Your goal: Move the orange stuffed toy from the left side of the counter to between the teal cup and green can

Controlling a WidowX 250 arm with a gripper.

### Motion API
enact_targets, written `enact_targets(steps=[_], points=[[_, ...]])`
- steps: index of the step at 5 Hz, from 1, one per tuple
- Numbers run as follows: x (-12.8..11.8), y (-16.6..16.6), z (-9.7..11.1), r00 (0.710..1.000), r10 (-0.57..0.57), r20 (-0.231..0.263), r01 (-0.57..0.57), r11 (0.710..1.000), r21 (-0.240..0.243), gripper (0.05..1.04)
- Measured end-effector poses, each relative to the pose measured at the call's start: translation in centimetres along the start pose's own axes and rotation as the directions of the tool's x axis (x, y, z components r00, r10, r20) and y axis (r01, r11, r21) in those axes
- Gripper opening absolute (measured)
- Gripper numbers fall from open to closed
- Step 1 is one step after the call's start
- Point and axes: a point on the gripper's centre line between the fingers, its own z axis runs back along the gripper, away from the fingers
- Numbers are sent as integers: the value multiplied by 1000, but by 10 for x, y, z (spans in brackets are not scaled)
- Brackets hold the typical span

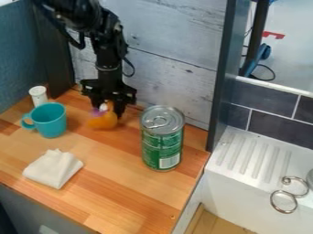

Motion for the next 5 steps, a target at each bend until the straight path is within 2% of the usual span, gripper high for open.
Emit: enact_targets(steps=[1, 2, 3, 4, 5], points=[[-2, 2, -1, 1000, 8, -5, -7, 1000, 10, 594], [-9, 5, -1, 999, -18, -47, 19, 999, 33, 688], [-8, 5, 6, 995, -63, -74, 64, 998, 23, 948], [-4, 2, 15, 990, -116, -83, 115, 993, -8, 1006], [-6, -6, 19, 977, -197, -85, 190, 979, -77, 1001]])
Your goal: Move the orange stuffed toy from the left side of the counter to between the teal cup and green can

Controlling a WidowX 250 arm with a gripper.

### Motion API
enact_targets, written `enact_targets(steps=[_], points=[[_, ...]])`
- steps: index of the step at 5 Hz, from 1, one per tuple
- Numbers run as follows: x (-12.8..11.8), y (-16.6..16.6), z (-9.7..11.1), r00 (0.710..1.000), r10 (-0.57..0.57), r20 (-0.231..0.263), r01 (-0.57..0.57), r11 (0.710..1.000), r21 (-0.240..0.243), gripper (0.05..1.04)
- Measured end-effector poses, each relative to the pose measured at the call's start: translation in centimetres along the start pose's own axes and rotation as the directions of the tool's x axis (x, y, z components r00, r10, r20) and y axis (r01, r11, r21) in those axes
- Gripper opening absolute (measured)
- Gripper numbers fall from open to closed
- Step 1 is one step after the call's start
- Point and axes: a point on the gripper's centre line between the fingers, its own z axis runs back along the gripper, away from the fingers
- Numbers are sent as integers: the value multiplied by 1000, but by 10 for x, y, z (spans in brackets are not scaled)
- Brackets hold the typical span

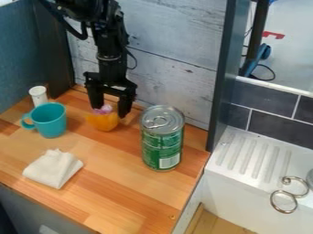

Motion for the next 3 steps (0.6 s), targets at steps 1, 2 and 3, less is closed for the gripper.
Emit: enact_targets(steps=[1, 2, 3], points=[[-30, 4, 39, 998, -56, 41, 57, 998, -29, 1001], [-74, 12, 63, 999, -43, 31, 44, 999, -30, 1001], [-112, 25, 74, 1000, -14, -15, 14, 1000, -17, 1001]])
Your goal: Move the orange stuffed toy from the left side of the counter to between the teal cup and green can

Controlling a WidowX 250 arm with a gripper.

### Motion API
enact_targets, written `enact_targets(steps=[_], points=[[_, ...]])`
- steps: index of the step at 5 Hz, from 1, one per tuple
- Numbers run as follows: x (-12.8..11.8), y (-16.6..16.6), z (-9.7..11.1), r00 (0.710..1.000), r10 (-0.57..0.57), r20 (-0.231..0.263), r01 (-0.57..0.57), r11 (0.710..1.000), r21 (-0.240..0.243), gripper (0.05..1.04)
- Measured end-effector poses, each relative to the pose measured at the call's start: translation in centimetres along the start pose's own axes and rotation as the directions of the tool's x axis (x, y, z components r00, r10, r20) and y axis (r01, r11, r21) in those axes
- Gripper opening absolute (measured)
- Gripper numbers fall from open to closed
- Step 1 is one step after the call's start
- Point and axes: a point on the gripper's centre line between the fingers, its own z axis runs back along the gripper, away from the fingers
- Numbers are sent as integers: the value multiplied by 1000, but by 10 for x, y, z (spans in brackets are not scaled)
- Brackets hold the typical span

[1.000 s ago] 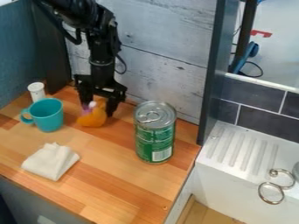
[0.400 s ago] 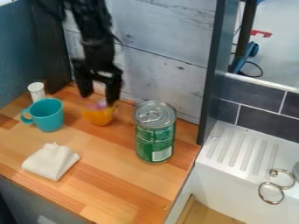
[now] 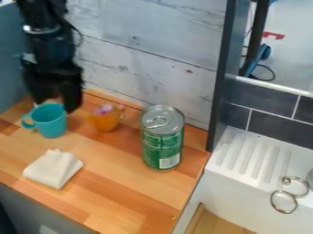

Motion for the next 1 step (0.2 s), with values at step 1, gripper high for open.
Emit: enact_targets(steps=[1], points=[[-17, 11, 0, 997, -2, -80, 1, 1000, -9, 1001]])
